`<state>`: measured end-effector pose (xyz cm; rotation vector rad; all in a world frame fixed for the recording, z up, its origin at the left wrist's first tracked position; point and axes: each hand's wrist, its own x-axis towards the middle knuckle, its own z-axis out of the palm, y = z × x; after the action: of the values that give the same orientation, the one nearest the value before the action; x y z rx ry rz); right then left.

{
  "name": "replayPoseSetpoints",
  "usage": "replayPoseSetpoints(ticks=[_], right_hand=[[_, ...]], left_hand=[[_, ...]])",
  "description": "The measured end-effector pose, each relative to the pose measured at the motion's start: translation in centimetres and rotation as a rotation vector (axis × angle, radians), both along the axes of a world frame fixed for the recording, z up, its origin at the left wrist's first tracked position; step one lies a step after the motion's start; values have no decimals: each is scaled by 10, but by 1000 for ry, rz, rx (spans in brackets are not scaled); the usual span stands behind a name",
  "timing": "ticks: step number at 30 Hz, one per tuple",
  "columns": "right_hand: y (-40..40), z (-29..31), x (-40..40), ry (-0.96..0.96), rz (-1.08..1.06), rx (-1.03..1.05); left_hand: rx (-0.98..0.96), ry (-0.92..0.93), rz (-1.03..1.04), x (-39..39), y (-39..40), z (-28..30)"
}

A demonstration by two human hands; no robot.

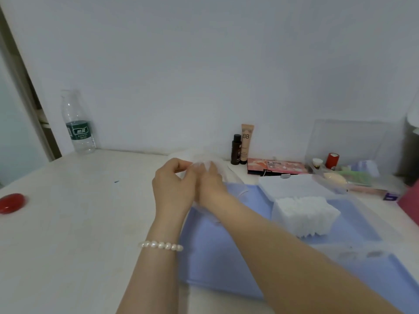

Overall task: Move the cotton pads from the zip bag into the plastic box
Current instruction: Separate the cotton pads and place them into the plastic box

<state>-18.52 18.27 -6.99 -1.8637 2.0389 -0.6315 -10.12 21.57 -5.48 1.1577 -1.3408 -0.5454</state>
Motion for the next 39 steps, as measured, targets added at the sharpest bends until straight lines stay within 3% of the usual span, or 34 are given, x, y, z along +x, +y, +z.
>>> replayPoseSetpoints(ticks=[5, 15, 17, 22, 31, 34, 39], right_hand=[[-12, 4, -3, -62, -82, -55], [-15, -14, -6, 234, -225, -209], [-18, -17, -5, 258, -192, -227], [-18, -23, -5, 51, -69, -171], [67, 12, -31, 160, 79, -228], [102, 20, -55, -48, 1, -310], [140, 31, -90, -849, 1, -246]], left_hand=[[-4, 44, -21, 0, -1, 2], [1, 58, -21, -2, -2, 1], [10, 54, -23, -3, -2, 0], [17, 51, -33, -2, -2, -1], [36, 76, -54, -1, 0, 2], [46, 63, -62, -2, 3, 4], [-29, 67, -86, -10, 11, 6]])
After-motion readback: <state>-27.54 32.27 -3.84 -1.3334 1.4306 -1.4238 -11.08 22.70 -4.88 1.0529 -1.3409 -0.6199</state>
